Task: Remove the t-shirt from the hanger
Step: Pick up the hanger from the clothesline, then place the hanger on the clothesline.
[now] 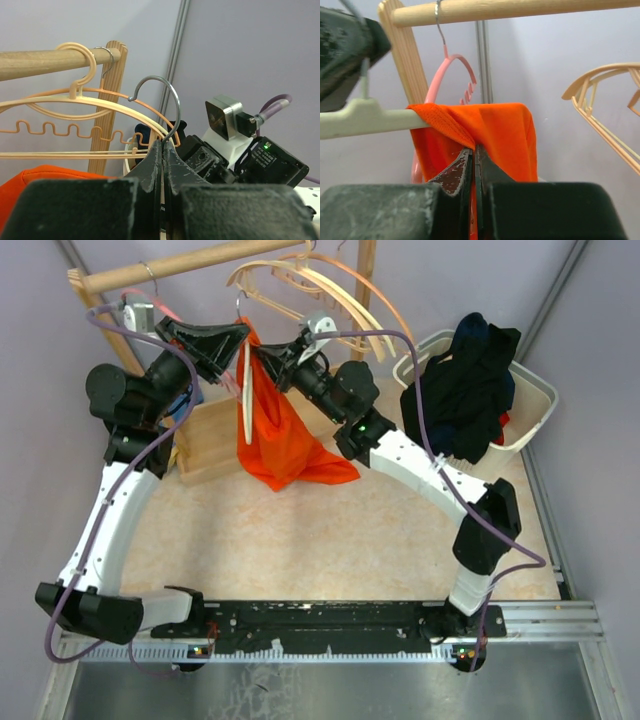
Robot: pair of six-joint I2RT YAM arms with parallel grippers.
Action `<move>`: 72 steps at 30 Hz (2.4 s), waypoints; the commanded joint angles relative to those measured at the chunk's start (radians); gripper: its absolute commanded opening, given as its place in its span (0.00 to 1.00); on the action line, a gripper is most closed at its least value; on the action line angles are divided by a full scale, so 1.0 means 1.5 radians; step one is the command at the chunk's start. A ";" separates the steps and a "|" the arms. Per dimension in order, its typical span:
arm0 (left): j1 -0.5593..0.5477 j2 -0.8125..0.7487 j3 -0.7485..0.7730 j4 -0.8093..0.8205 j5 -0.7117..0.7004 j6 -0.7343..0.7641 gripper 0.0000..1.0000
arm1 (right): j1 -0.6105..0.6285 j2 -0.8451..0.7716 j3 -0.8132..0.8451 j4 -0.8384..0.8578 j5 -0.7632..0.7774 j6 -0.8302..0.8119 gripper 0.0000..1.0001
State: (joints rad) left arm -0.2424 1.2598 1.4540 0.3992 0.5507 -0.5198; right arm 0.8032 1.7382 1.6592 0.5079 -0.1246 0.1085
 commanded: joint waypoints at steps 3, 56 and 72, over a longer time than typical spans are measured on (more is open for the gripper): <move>-0.004 -0.029 0.007 0.026 0.017 -0.012 0.00 | -0.006 0.022 0.068 0.005 0.115 0.007 0.00; -0.003 0.020 0.111 -0.045 -0.062 0.050 0.00 | -0.080 0.004 -0.051 0.019 0.090 0.013 0.00; -0.003 0.157 0.199 -0.020 -0.211 0.147 0.00 | 0.003 -0.252 -0.235 0.017 0.087 -0.072 0.00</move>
State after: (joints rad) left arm -0.2424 1.4853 1.7123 0.3141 0.3134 -0.3462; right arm 0.8074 1.4250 1.3331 0.4873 0.0013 0.0254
